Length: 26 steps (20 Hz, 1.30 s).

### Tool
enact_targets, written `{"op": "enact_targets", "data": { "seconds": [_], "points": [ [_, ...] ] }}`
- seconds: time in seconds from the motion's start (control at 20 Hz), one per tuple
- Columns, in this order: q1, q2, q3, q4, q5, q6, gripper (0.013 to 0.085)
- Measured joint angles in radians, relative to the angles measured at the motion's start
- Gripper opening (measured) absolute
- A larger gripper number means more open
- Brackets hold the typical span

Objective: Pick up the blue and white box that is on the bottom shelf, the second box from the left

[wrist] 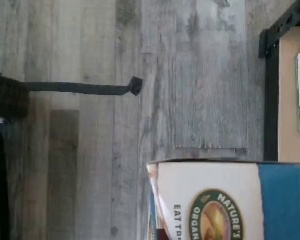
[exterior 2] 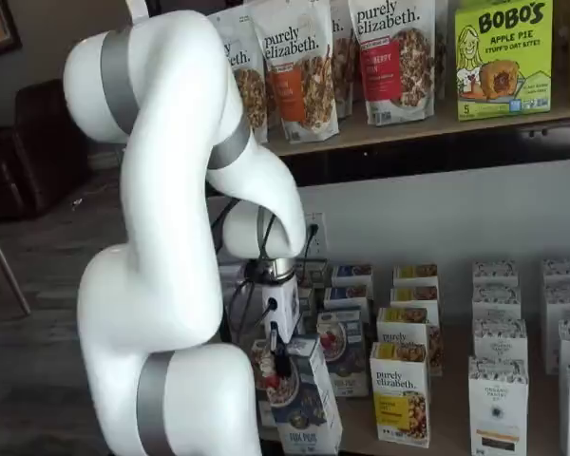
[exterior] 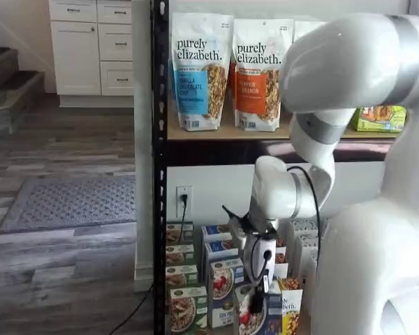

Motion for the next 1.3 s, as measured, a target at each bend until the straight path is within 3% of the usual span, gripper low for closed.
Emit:
{"op": "enact_targets", "data": {
  "seconds": [0.55, 1.3],
  "points": [
    [-0.007, -0.294, 0.063, 0.008, 0.255, 0.008, 0.0450],
    [-0.054, -0.583, -0.009, 0.099, 0.656, -0.037, 0.0450]
  ]
}}
